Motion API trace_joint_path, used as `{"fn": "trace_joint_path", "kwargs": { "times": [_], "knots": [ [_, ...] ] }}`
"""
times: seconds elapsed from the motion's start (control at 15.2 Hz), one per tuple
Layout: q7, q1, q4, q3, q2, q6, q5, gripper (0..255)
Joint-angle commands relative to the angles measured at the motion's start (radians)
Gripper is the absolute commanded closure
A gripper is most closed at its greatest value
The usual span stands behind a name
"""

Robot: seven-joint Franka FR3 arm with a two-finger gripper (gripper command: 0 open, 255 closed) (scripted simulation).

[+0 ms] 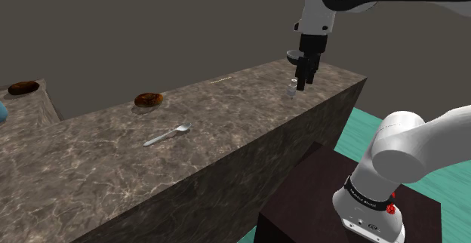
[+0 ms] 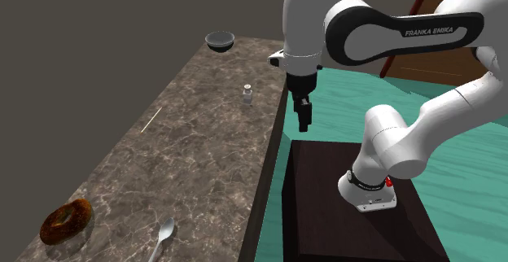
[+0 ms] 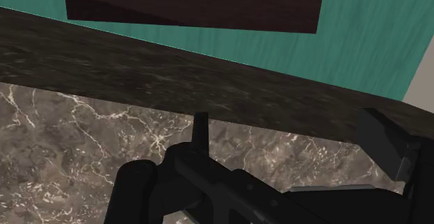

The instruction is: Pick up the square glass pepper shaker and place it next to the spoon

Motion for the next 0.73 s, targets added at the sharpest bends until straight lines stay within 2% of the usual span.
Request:
{"fn": "trace_joint_path", "kwargs": {
  "times": [0.0, 0.66],
  "knots": [
    [0.0, 0.0, 0.0, 0.0, 0.0, 0.0, 0.0, 0],
    [-0.198, -0.062, 0.03, -0.167, 0.213, 0.185, -0.127, 0]
  ]
}}
